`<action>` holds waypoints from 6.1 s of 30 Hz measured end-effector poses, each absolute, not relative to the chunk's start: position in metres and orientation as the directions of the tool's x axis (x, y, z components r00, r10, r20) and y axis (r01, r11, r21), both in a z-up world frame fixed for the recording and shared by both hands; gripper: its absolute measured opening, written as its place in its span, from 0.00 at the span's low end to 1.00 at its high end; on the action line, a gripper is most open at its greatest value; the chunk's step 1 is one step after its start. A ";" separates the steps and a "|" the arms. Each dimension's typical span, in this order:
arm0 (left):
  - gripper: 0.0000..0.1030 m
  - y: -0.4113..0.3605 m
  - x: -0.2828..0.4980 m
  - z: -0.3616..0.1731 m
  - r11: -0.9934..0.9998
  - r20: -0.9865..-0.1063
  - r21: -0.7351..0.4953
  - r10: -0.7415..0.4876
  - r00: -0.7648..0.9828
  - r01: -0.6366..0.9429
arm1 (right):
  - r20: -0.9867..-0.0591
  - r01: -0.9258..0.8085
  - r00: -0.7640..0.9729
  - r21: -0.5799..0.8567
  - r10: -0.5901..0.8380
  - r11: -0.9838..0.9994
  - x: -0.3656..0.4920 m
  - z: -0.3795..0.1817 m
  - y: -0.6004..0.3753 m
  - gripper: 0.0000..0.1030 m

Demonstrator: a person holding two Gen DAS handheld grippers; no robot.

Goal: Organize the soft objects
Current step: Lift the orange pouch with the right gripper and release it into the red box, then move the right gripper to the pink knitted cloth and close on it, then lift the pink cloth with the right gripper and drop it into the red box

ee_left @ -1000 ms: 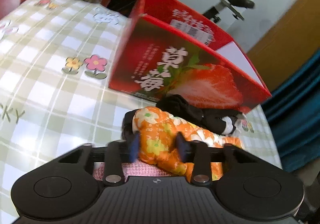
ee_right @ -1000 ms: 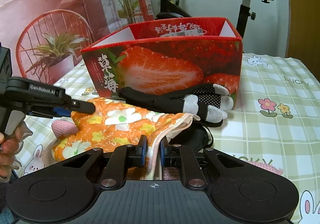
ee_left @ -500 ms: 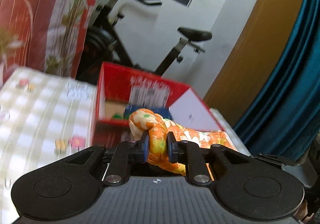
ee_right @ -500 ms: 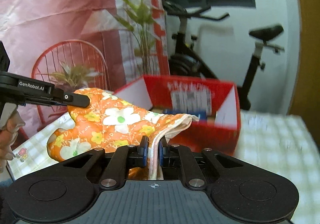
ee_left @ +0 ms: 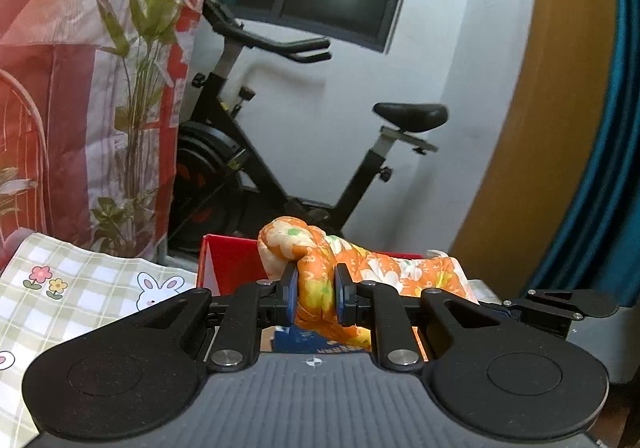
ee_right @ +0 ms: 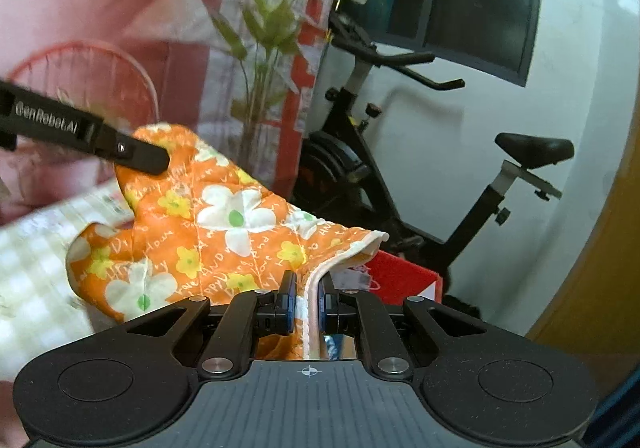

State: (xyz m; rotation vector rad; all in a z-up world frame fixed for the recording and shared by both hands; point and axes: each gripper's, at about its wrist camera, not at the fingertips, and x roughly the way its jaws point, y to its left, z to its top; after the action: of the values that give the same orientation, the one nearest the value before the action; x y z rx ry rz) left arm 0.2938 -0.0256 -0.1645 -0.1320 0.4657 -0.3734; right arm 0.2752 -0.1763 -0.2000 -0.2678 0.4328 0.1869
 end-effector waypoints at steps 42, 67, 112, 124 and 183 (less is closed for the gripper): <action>0.50 0.004 0.239 -0.186 0.926 -0.593 -0.171 -0.369 0.716 0.335 | -0.470 -0.109 0.870 0.112 0.150 0.988 0.219 -0.211 -0.215 0.37; 0.57 0.021 0.159 -0.267 0.907 -0.693 -0.306 -0.420 0.586 0.288 | -0.643 0.013 0.754 0.220 0.135 0.975 0.080 -0.288 -0.221 0.54; 0.58 0.018 0.148 -0.302 0.906 -0.715 -0.339 -0.423 0.556 0.253 | -0.659 -0.087 0.697 0.314 0.283 0.946 0.094 -0.329 -0.199 0.16; 0.22 0.016 0.146 -0.300 0.896 -0.705 -0.353 -0.445 0.553 0.270 | -0.661 -0.078 0.695 0.322 0.283 0.943 0.094 -0.329 -0.198 0.16; 0.13 -0.025 0.309 -0.202 0.902 -0.616 -0.277 -0.430 0.660 0.330 | -0.532 -0.137 0.832 0.075 0.156 0.988 0.261 -0.222 -0.217 0.12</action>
State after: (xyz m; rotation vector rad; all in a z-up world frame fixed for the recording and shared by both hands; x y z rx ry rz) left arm 0.3086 -0.0247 -0.2018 -0.1457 0.7332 -0.4318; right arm 0.2613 -0.2174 -0.2216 0.0336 0.5669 0.1556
